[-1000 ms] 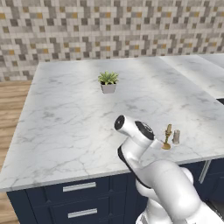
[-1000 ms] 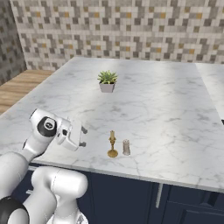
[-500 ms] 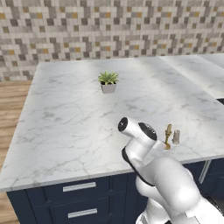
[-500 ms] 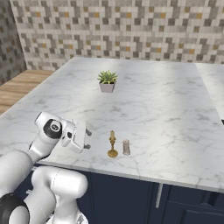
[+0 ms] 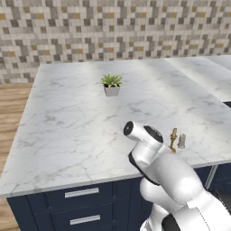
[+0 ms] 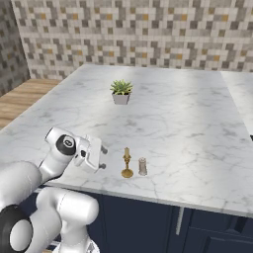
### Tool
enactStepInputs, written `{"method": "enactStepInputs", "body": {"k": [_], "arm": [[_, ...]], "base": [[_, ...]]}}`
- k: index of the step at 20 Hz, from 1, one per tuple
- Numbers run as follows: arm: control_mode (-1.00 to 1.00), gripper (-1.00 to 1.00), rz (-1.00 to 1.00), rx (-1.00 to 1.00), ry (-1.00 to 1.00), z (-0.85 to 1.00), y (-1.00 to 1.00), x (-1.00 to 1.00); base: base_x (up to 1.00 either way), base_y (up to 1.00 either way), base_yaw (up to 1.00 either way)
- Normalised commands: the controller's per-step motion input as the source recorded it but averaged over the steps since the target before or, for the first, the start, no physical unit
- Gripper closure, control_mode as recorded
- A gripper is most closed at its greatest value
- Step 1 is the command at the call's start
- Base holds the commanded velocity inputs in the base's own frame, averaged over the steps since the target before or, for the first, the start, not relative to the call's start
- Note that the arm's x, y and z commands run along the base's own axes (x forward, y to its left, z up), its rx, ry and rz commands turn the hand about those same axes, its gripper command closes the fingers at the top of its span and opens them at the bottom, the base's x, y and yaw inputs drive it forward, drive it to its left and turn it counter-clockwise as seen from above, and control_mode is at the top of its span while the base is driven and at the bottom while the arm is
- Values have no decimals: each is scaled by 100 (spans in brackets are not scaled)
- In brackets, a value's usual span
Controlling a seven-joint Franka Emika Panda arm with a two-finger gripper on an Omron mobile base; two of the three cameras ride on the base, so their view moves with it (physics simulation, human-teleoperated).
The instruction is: Pick the candle and candle from the dining table and place them in the open cabinet. Close the cabinet after placing the objects.
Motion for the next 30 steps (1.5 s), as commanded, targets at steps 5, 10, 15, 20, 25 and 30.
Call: {"method": "enactStepInputs", "body": {"k": [5, 10, 15, 20, 25, 30], "arm": [[-100, -100, -5, 0, 0, -2, -4, 26], [-100, -100, -4, 0, 0, -6, -6, 21], [-100, -100, -5, 0, 0, -9, -4, 22], [-100, -100, -5, 0, 0, -12, -2, 19], [-100, -100, -2, 0, 0, -19, -11, 9], [-100, -100, 0, 0, -1, -22, -22, 0]], "base": [[0, 0, 0], [0, 0, 0], [0, 0, 0], [0, 0, 0], [0, 0, 0], [0, 0, 0]]}}
